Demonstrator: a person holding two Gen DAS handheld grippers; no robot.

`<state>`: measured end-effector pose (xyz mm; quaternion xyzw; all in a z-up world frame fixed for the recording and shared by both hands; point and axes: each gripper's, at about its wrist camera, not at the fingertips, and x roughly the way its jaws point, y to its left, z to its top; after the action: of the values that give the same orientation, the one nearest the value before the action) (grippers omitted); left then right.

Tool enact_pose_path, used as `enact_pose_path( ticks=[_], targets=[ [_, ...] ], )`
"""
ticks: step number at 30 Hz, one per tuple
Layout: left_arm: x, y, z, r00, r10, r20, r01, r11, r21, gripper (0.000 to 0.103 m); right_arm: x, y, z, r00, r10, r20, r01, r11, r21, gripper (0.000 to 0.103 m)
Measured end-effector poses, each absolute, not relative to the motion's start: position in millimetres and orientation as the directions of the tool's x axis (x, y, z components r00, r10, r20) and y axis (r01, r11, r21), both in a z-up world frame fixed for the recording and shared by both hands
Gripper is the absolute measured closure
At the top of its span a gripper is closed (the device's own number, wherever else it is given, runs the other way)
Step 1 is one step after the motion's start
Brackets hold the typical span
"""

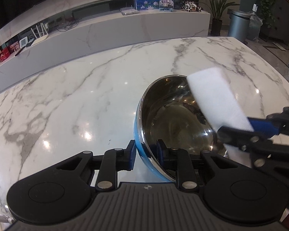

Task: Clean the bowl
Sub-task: 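Grasp the bowl rim with the left gripper while the right carries the towel over, then tilt the bowl up with the left gripper while the right wipes its inside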

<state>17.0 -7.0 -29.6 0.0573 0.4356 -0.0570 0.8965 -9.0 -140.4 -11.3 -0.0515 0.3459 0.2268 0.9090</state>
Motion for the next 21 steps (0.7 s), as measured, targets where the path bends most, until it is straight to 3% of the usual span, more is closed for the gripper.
enact_pose_path(
  ticks=[21],
  targets=[
    [15, -12, -30, 0.611, -0.092, -0.786, 0.203, 0.978, 0.042, 0.082, 1, -133, -39, 0.565, 0.377, -0.734, -0.436, 0.892, 0.122, 0.087]
  ],
)
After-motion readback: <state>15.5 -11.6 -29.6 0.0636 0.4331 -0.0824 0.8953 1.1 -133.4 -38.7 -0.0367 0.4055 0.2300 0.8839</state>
